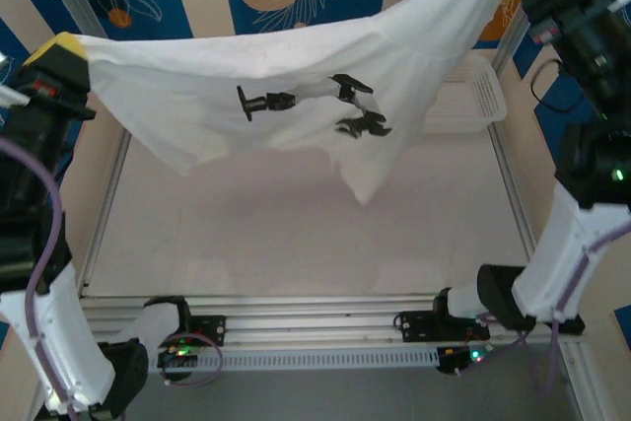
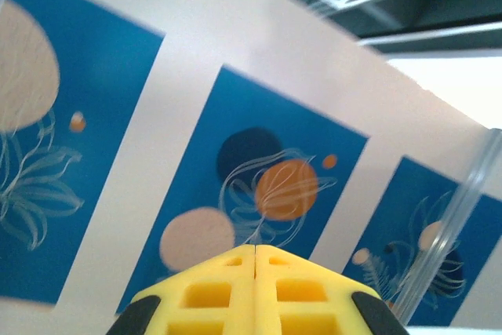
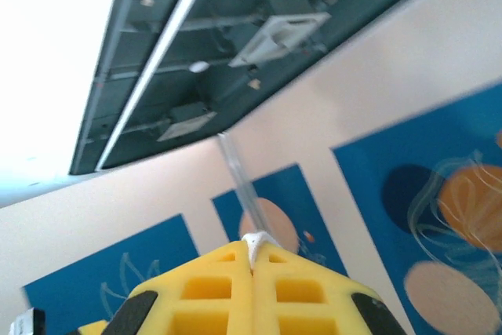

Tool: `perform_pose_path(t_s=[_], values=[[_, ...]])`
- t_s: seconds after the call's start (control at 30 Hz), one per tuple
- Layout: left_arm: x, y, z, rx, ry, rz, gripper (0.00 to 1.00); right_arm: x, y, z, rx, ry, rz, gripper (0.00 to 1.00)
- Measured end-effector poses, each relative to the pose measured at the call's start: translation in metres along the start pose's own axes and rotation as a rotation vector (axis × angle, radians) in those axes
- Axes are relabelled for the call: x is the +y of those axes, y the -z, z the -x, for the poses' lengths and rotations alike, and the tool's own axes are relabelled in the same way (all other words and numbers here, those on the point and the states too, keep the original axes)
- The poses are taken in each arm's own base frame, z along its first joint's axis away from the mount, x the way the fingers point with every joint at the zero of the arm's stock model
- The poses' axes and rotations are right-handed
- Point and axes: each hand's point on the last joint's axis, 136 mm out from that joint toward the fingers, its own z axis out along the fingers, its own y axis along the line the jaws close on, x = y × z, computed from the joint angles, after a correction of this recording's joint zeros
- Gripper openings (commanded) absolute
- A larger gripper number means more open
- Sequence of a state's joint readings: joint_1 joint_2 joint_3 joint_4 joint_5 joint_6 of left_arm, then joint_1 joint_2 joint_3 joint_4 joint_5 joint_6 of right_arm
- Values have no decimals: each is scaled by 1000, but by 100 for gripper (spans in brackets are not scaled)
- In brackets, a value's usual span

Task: Fold the inside-out t-shirt

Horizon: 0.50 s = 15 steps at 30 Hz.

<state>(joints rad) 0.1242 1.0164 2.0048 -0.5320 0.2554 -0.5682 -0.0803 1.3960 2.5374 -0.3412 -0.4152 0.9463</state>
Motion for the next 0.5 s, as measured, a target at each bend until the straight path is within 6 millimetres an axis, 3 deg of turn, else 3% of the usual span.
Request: perform_pose_path(t_s=[0.1, 0.2, 0.3, 0.5], values=[[-26, 26, 25, -74, -29, -53, 0, 48, 22, 12, -48, 63, 79, 0], [-40, 42, 38, -116, -46, -84, 0, 69, 33, 15, -67, 87, 118, 0], [-41, 43, 38, -114, -47, -89, 0, 66, 32, 12, -59, 76, 119, 0], [-31, 31, 28, -77, -59, -64, 0, 30, 12, 2, -21, 26, 78, 0]])
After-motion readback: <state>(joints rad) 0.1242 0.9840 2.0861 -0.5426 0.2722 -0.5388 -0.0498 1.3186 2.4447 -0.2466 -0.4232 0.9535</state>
